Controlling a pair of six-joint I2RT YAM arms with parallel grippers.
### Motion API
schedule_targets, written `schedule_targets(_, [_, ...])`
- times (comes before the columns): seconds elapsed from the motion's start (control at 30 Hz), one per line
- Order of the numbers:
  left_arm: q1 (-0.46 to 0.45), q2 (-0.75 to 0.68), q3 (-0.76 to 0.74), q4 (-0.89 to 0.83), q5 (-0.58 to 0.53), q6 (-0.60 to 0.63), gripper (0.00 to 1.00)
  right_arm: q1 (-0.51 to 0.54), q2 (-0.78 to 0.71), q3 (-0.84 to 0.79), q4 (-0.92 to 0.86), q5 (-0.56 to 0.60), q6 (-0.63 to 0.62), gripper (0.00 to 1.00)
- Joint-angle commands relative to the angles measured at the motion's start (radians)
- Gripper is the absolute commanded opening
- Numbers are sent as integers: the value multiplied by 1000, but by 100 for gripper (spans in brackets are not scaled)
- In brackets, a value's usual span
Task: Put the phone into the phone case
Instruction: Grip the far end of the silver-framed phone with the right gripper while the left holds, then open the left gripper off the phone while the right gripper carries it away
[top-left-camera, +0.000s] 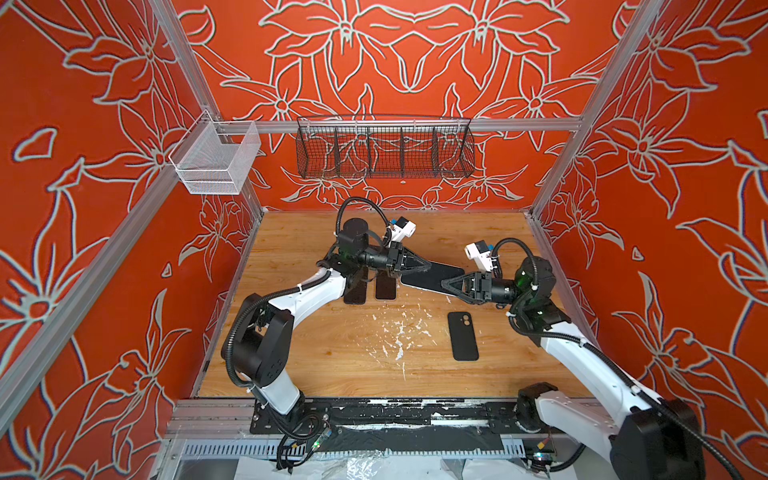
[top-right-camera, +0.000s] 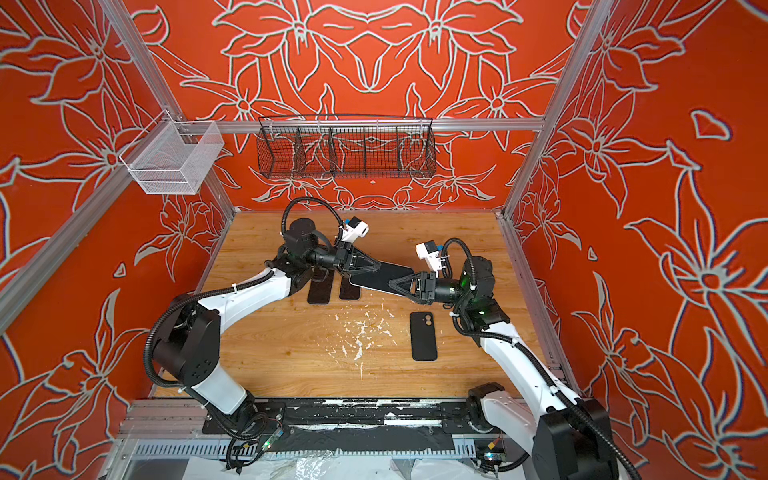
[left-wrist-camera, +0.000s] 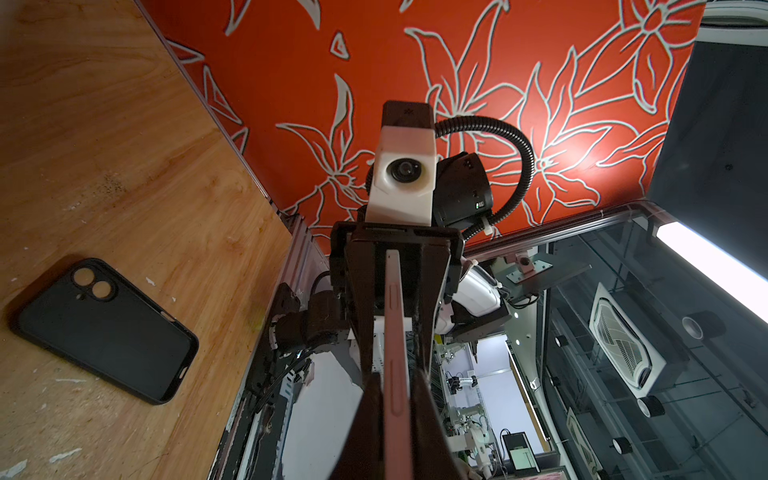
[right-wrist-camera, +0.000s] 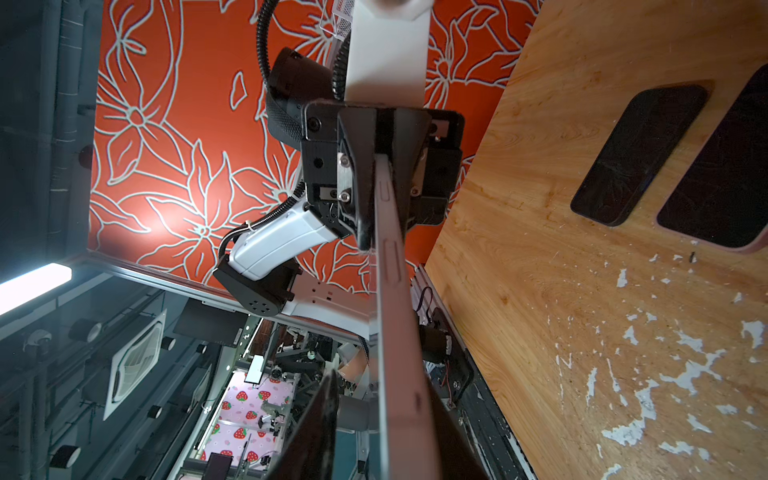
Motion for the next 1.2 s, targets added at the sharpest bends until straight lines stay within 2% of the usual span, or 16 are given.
schedule_targets(0.0, [-5, -40, 0, -13, 23, 41, 0, 5, 3, 36, 40, -2, 9, 25])
schedule_targets(0.33, [-6, -38, 0, -72, -36, 75, 0, 6, 8, 12, 67, 28, 35, 6])
schedule_targets(0.4, [-8, -36, -2, -71, -44, 74, 3, 6, 3, 8, 67, 46, 35, 0])
schedule_targets(0.5, [-8, -43, -9, -72, -61, 76, 20, 4, -9, 10, 52, 92, 32, 0])
schedule_targets(0.57, [-8, -56, -15, -85, -79, 89, 38, -4, -21, 19, 30, 123, 26, 0])
schedule_targets(0.7, [-5, -114, -12, -245, -155, 216, 61, -34, -59, 35, -34, 178, 19, 0])
schedule_targets(0.83, [-4, -214, 23, -548, -348, 432, 72, -84, -116, 59, -241, 240, -50, 0])
schedule_targets(0.93, [-8, -304, 33, -710, -546, 552, 77, -127, -177, 96, -529, 360, -183, 0])
schedule_targets(1.0, [-22, -345, 41, -792, -666, 620, 80, -153, -215, 96, -628, 426, -221, 0])
schedule_targets(1.1, [-89, -361, 72, -914, -850, 741, 82, -177, -269, 100, -768, 547, -272, 0])
schedule_targets(1.17, [-163, -335, 112, -995, -974, 829, 82, -178, -304, 124, -894, 674, -331, 0])
